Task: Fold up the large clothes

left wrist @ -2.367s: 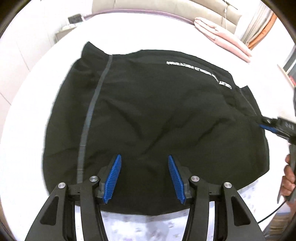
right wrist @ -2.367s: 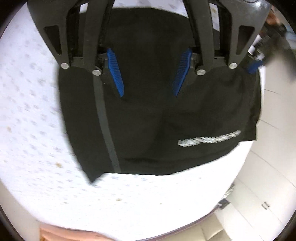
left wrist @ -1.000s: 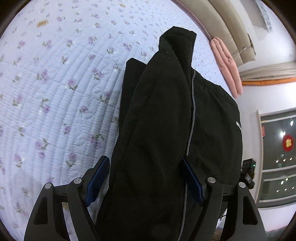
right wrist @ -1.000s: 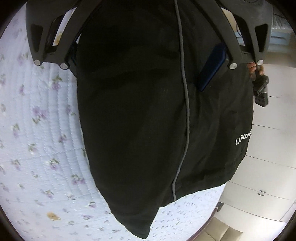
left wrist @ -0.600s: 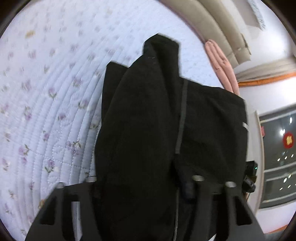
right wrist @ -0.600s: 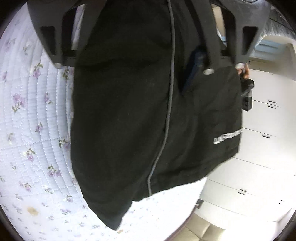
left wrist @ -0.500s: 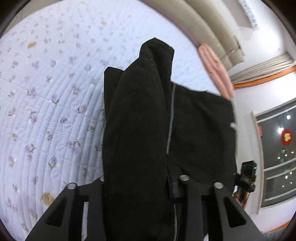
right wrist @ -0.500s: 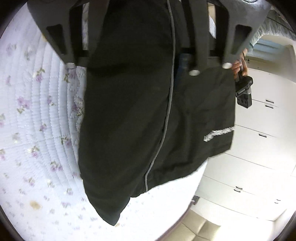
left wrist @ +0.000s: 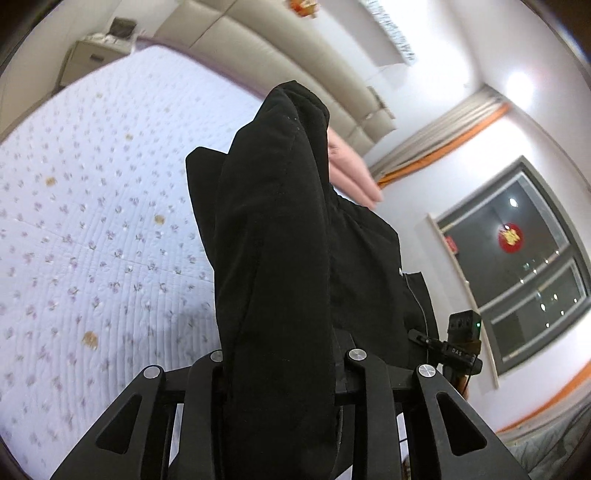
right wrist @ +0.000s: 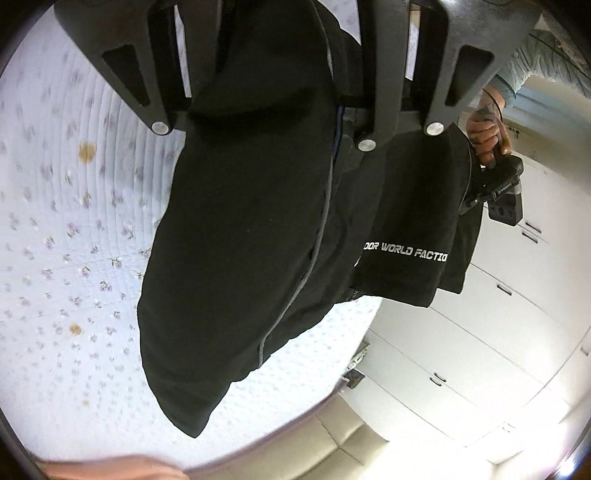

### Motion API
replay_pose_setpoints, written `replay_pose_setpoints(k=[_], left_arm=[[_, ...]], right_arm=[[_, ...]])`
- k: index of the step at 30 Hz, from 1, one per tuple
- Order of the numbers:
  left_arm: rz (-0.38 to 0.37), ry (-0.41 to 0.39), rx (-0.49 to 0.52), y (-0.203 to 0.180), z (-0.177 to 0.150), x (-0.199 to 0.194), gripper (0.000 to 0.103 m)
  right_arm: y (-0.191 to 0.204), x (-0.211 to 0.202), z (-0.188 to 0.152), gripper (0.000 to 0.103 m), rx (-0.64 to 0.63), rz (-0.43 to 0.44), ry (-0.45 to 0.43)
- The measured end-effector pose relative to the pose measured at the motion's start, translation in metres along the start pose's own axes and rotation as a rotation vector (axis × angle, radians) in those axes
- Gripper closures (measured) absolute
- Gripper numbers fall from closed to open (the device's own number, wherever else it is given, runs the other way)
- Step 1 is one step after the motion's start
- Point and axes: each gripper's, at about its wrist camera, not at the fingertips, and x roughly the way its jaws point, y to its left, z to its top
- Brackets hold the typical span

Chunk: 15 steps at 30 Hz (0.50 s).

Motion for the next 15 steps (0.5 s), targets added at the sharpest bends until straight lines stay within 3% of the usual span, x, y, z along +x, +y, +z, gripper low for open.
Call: replay_pose_setpoints(k=[6, 10, 15], left_arm=[[-0.014, -0.021, 0.055, -0.027, -0.028, -0.075, 0.075], [-0.014, -0.030, 0.052, -0.034, -0.058, -0.114, 0.075], [-0.018, -0.031, 0.003, -0.023, -0.093, -0.129, 0.075]], right_arm=[[0.066, -0.047, -0.036, 0.078, -0.043, -0.030, -0.009], [0.102, -0.057, -0.065, 0.078, -0.072, -0.061, 0.014], [0.100, -0.060, -0.101, 0.078, -0.062, -0.087, 0.067]])
